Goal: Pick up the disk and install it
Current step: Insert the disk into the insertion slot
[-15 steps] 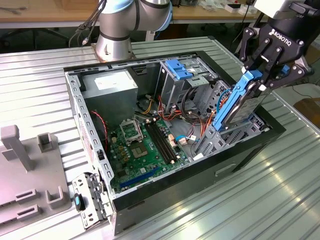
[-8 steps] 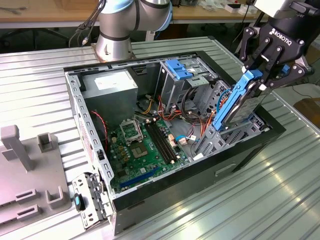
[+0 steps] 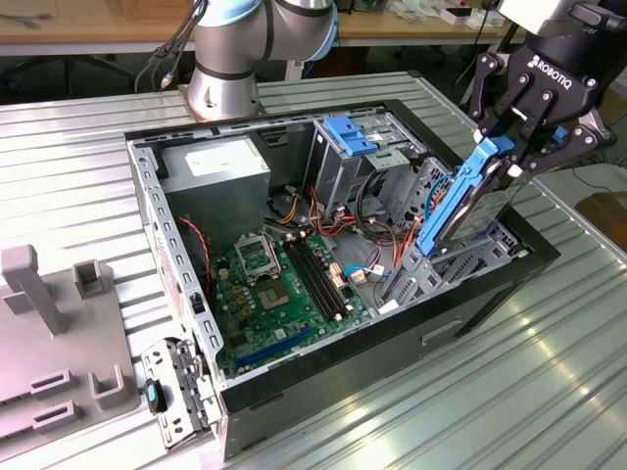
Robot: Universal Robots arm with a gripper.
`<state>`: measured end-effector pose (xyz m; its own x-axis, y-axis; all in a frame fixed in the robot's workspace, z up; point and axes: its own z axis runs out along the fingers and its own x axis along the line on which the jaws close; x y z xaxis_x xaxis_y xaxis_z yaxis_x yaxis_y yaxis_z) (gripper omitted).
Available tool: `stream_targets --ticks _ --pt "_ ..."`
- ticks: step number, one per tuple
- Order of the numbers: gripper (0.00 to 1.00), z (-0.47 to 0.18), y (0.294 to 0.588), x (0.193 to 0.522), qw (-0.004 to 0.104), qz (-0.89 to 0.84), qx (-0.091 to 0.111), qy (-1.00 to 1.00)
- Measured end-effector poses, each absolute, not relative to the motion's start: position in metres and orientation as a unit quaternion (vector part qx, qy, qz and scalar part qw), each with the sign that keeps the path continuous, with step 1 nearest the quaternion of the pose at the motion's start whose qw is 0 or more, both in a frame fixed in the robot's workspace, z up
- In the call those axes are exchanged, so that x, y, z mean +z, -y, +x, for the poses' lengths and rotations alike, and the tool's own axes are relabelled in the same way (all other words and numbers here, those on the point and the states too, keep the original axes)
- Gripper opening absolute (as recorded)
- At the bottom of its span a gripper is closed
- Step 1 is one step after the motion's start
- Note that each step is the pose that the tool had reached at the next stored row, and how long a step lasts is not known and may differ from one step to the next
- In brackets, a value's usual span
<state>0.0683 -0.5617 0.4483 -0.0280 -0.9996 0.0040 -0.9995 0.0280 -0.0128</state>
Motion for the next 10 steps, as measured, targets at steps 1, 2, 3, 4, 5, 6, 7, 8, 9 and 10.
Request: stream_targets --ticks 1,2,3,4,5,6,7,8,9,10 --pt "0.37 0.0683 0.5617 0.4483 0.003 -0.698 -0.006 -0.716" --pt "0.37 0.0683 0.5617 0.4483 0.003 -0.698 -0.006 -0.716" --pt "0.37 0.0683 0.5617 0.4483 0.003 -0.698 -0.006 -0.716" --pt "0.37 0.0683 0.5617 0.4478 0.003 -0.698 -0.006 -0.716" --pt "0.37 0.0683 0.5617 0.4468 0.003 -0.698 -0.006 -0.716" --pt "0.37 0.0683 0.5617 0.4460 0.003 -0.698 -0.006 -0.716" --pt "0.37 0.0683 0.5617 0.4453 0.003 -0.698 -0.006 -0.716" --pt "0.37 0.0683 0.5617 0.4448 0.003 -0.698 -0.006 -0.716" --pt "0.37 0.0683 0.5617 0.4443 0.003 -0.698 -0.006 -0.716" --pt "0.37 0.0683 0.5617 0.4436 0.003 -0.698 -0.006 -0.716"
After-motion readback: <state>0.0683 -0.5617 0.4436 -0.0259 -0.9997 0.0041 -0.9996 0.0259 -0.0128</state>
